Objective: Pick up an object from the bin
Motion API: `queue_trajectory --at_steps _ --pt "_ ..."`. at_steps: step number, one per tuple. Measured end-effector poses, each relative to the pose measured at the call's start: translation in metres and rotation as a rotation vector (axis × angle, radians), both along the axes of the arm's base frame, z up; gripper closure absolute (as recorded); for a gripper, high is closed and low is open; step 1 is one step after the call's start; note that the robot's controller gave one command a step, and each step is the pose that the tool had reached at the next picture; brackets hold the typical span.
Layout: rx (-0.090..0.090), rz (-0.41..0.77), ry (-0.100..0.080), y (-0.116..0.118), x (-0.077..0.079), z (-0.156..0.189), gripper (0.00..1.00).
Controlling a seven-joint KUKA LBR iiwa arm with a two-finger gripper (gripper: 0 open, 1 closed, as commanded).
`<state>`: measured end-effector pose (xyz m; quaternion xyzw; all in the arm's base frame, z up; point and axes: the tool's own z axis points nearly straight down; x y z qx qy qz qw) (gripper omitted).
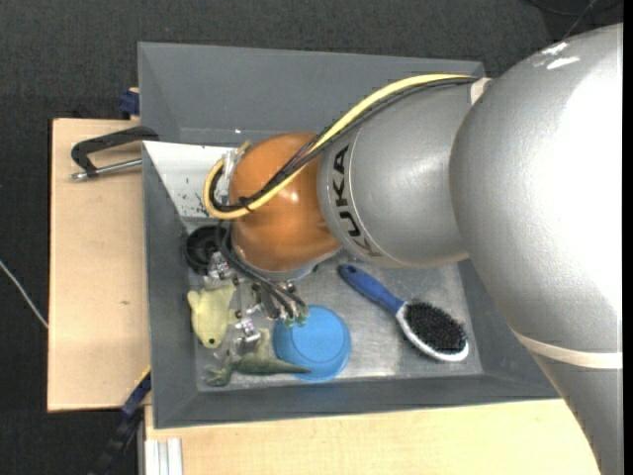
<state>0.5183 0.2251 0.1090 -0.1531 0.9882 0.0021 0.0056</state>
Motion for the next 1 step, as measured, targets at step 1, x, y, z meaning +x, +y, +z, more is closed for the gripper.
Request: queue_trajectory --at_steps 1 --pt "-0.003 0.428 0.003 0.0095 0.0150 -0.0059 0.00"
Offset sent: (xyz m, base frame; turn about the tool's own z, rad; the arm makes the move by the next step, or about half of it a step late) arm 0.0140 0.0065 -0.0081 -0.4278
